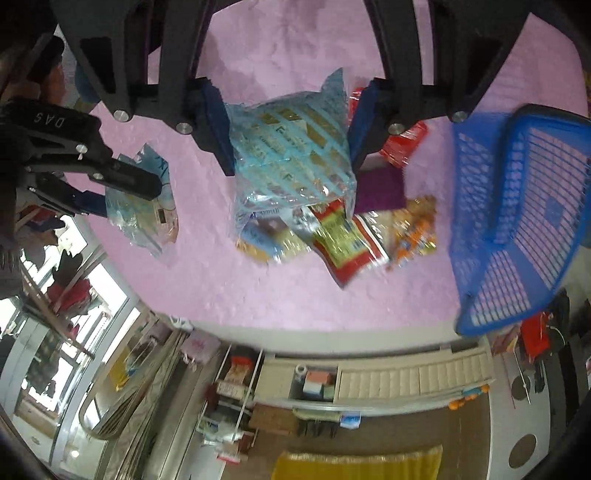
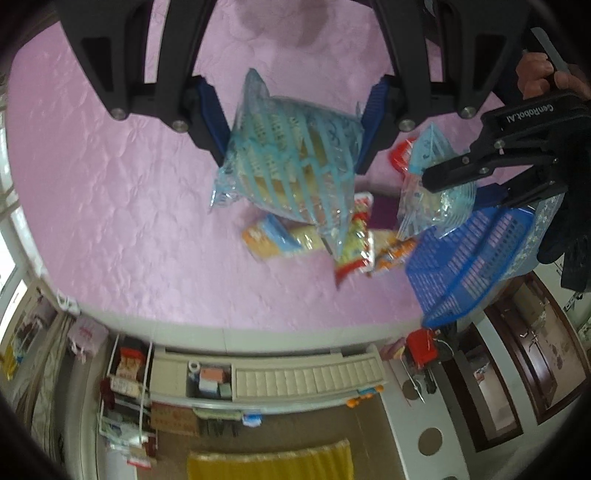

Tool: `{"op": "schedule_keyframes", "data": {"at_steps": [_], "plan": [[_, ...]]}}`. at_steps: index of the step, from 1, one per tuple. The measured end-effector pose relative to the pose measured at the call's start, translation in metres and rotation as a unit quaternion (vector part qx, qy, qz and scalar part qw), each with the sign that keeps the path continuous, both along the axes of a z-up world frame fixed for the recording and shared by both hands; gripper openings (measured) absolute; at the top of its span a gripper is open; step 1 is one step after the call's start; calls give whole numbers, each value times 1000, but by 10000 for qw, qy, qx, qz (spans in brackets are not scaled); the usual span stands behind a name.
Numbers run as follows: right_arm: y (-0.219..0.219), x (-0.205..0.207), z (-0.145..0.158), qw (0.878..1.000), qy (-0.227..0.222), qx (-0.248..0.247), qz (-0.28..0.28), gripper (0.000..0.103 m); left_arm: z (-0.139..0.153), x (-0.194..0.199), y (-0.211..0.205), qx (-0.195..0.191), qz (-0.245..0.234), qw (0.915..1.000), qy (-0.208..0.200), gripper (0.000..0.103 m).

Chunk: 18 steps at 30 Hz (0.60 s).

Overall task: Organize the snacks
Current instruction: 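Lift the bread bag with the left tool and drop it into the blue basket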

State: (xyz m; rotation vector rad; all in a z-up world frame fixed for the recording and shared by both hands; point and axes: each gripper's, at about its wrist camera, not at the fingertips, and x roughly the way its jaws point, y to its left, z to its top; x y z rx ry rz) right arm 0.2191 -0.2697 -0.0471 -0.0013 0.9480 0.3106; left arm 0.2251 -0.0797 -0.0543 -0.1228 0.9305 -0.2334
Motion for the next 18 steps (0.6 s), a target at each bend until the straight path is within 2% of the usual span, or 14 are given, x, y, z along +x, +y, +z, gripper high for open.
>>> {"op": "schedule_keyframes", "data": {"at_steps": [8,18], "plan": [[48,-4,42,9993,-300,14,234,68,40,-13,54,135,193,9985,-484,55],[120,11,70,9958,-470,70,781,68,70,-21,129,392,481,9954,-728,55]]}}
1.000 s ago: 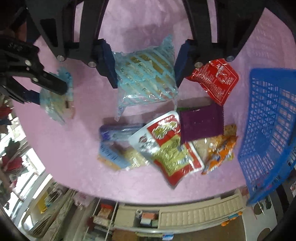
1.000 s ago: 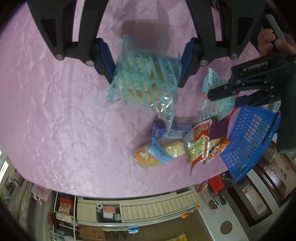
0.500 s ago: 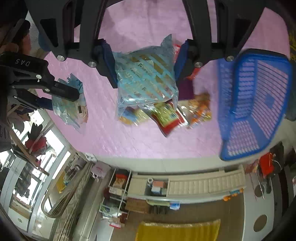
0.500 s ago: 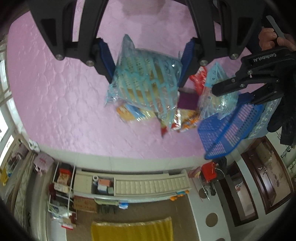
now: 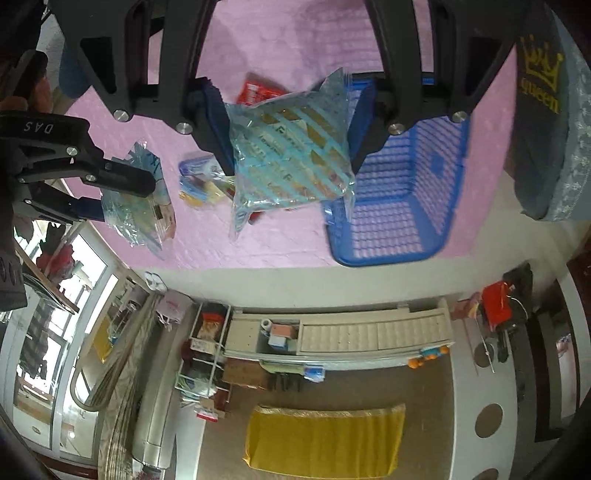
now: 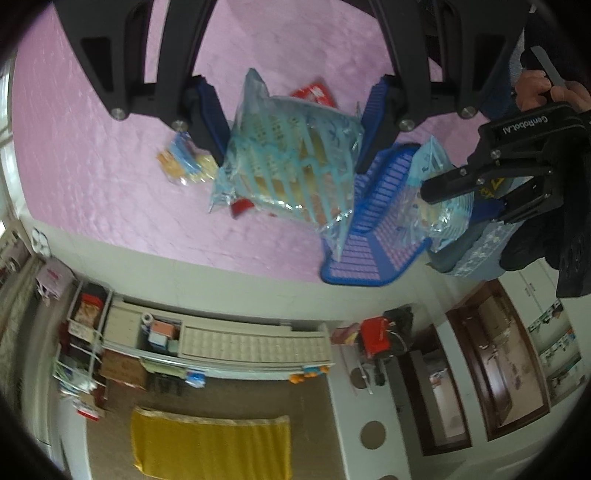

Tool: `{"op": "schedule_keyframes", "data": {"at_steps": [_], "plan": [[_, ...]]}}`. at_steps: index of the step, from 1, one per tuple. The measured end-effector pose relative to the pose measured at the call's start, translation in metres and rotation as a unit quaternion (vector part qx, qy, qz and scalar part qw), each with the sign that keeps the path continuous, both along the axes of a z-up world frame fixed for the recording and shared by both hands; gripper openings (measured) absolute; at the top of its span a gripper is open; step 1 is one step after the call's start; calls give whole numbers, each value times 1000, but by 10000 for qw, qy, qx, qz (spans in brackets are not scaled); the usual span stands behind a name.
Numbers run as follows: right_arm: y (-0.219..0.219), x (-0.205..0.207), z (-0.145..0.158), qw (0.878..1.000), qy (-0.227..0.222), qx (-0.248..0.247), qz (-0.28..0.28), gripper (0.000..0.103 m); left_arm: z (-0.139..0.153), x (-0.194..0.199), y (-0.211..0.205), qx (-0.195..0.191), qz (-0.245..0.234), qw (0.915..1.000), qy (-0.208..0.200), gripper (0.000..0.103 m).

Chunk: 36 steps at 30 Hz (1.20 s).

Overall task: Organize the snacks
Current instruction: 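Lift the bread bag with the left tool and drop it into the blue basket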

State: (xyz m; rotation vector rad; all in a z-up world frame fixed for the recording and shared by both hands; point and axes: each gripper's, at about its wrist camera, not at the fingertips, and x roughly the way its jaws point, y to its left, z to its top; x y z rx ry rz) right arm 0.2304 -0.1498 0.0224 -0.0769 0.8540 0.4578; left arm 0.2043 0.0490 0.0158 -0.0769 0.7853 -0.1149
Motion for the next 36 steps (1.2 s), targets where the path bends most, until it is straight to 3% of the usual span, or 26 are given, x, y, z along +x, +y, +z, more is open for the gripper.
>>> {"op": "schedule_keyframes", "data": {"at_steps": [7,18,25,36], "plan": [[41,17,6,9995,-57,-48,293,68,11,8,39,259,145,9996,-42,55],[95,56,-5,9980,143,-85,606,68,0,49,91,237,329,9988,272,55],[125,80,-18,9964,354,-250,724,68,-16,82,116,70,339,9979,555,55],[157,124,-47,9914,741,-700,822,68,-47,128,131,143,289,9947,977,55]]}}
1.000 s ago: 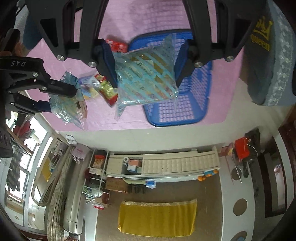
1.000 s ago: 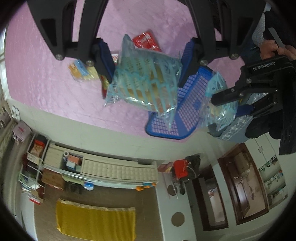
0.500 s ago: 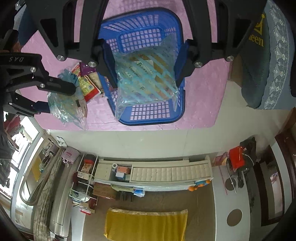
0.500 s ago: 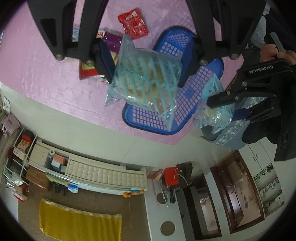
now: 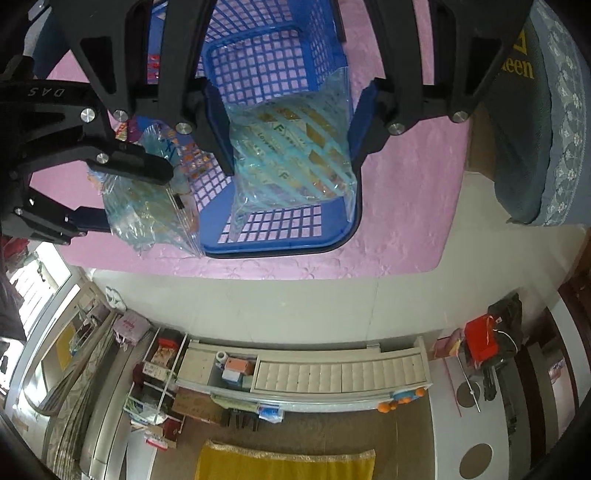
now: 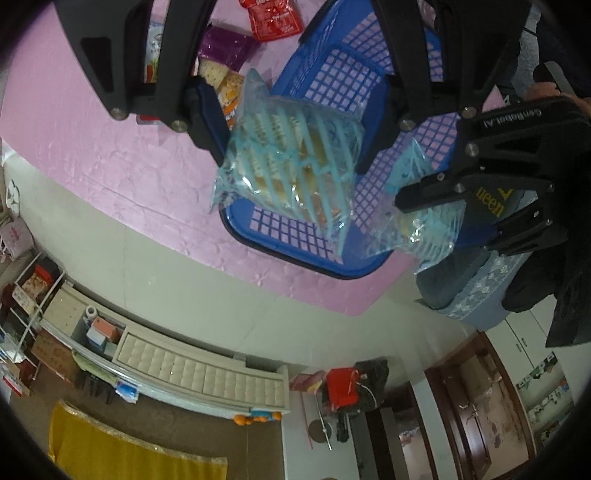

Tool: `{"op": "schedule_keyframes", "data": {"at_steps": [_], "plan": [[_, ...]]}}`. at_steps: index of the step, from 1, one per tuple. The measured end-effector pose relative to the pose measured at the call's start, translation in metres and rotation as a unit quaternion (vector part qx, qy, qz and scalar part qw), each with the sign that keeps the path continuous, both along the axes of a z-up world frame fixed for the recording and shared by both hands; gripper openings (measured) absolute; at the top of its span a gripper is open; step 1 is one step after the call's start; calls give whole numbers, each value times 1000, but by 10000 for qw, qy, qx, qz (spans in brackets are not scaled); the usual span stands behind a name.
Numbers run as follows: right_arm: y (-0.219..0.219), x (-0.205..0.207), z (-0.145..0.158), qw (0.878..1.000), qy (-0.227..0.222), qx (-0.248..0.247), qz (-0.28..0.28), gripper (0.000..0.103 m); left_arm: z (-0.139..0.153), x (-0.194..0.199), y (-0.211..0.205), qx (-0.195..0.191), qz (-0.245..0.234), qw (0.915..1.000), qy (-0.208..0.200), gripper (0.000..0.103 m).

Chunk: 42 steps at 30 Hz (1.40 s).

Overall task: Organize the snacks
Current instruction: 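Lift the bread bag with the left tool and drop it into the blue basket, then withdraw the left tool from the basket back over the snack pile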

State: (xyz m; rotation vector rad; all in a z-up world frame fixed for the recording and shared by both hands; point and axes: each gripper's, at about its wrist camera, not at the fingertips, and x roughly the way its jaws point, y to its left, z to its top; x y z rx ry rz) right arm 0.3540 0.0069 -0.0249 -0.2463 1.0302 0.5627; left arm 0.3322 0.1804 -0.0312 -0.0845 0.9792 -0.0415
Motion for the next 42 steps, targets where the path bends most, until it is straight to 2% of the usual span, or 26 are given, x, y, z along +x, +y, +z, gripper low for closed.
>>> {"op": "schedule_keyframes", "data": {"at_steps": [6,10,12,14,17,20,28,39,42], "plan": [[4,12,-3,9999,119,-118,26,68,-3,15,7,19,2,9999,100,56],[7,21,-1,9998,106,-163,13,70,-3,24,12,-131,-17,9999,91,59],[7,26,-2,9998,142,-154,-29,73,-4,27,14,-187,-16,9998,108,65],[4,28,-3,9997,112,-189,-72,89,-3,26,14,-131,10,9998,121,70],[-2,28,0,9995,4,-242,-195,92,0,22,15,-117,38,9999,86,71],[-12,21,2,9994,13,-226,-270,92,5,11,12,-179,22,9998,75,71],[-44,-5,20,9986,101,-37,-510,92,28,-28,-23,110,-262,9995,-162,72],[-106,-48,58,9960,-69,156,-876,92,72,-72,-65,-170,-340,9981,-487,72],[-124,-59,65,9949,-132,167,-984,92,77,-82,-80,-127,-475,9971,-586,79]]}}
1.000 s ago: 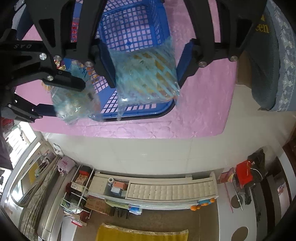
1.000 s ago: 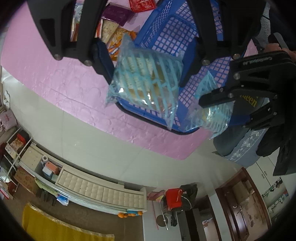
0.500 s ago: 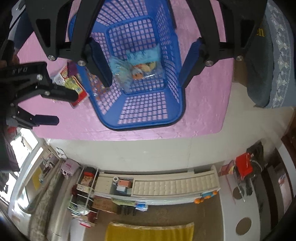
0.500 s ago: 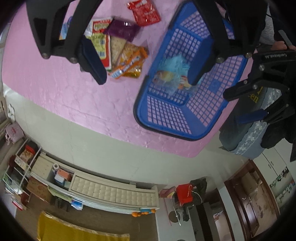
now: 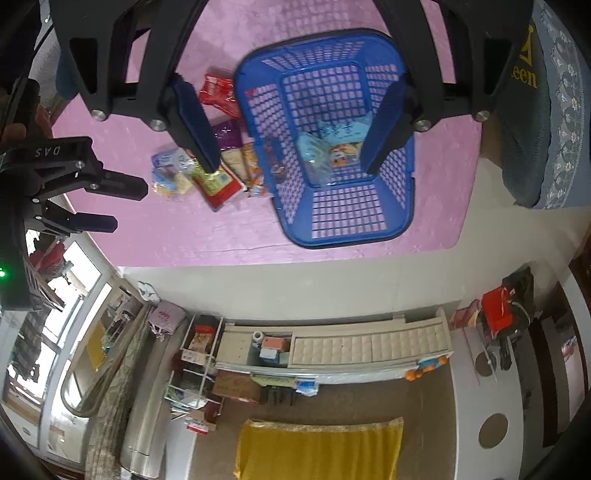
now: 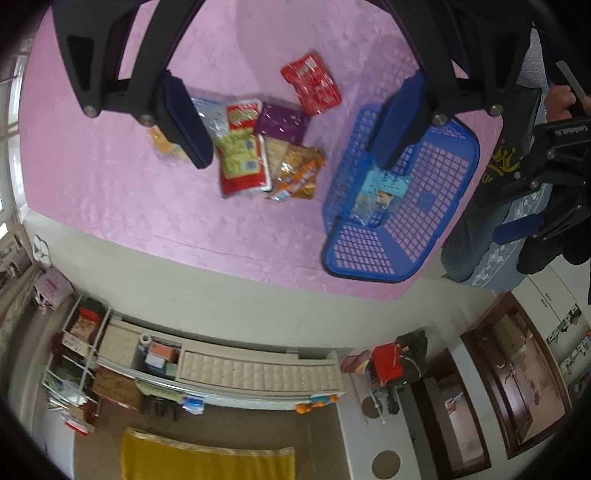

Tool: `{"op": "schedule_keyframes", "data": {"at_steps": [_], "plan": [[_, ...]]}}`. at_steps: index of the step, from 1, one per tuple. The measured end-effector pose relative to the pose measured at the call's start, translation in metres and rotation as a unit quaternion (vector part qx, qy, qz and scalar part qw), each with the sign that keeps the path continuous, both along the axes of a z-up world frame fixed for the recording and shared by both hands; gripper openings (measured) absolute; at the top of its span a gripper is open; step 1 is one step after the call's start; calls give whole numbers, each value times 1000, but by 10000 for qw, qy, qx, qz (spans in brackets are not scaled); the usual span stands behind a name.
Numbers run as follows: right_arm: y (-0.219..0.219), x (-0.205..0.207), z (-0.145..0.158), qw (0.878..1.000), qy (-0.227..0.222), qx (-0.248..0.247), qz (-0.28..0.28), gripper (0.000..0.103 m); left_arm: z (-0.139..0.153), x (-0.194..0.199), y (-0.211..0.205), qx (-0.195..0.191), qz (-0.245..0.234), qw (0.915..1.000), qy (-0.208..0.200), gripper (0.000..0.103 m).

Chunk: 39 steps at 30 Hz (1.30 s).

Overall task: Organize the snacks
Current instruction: 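Withdraw the left tool from the basket back over the snack pile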

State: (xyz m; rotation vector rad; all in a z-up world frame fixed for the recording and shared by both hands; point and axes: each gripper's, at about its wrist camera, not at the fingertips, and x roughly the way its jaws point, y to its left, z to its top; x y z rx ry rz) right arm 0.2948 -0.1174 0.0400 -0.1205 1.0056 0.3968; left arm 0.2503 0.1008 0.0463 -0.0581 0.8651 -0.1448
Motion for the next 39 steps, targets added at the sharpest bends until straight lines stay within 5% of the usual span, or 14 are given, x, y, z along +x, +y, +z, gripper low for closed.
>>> {"op": "schedule_keyframes", "data": {"at_steps": [13,28,39], "plan": [[-65,-35,-9,9996,-20,-10,-293,92,-16,-15,-72,229,-507,9984,56,79],[-114,-69,-58,9996,-45,-83,-269,92,-87,-39,-141,601,-1259,9893,427,79],[-117,-78,-109,9996,212,20,187,92,-140,-56,-144,133,-480,9938,994,79]]}}
